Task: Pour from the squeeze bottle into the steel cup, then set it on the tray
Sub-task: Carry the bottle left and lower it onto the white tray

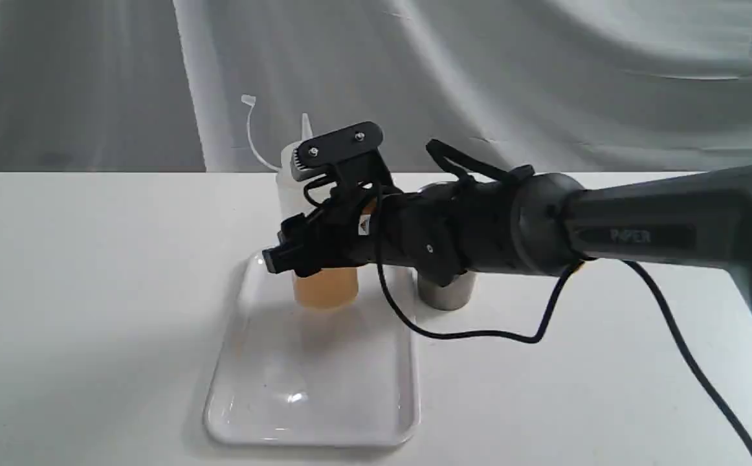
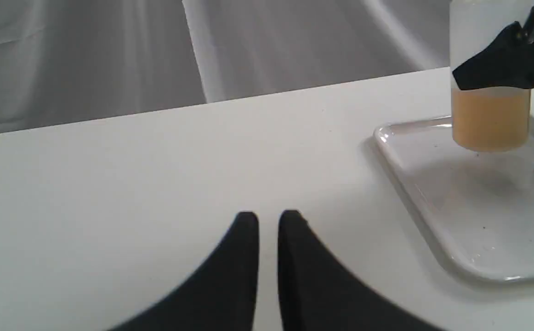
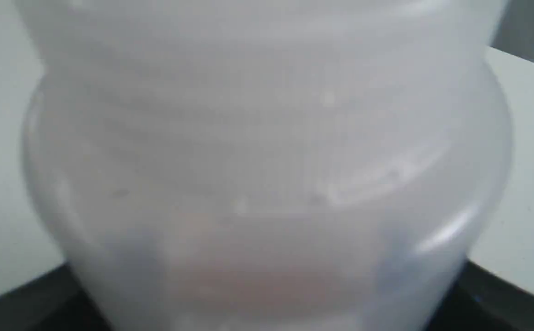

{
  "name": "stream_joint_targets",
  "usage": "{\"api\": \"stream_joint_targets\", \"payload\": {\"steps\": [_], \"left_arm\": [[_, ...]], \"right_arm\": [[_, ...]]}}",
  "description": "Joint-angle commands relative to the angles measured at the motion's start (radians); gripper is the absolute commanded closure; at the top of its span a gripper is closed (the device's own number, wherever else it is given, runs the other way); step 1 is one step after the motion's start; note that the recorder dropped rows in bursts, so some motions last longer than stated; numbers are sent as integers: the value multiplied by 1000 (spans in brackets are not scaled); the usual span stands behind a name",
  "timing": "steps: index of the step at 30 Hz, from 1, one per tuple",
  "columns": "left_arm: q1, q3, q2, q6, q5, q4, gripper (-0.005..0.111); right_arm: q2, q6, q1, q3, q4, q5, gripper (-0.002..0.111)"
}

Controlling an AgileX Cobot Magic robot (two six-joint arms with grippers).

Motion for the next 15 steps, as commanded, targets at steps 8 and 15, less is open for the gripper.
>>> {"api": "stream_joint_targets", "payload": {"steps": [8,15], "left_arm": [[-3,4,-5,-2,-7,1,98],[-3,4,-5,-2,-7,1,98]], "right_arm": [[-17,-7,15,0,10,-62,70],[-17,-7,33,0,10,-62,70]]}}
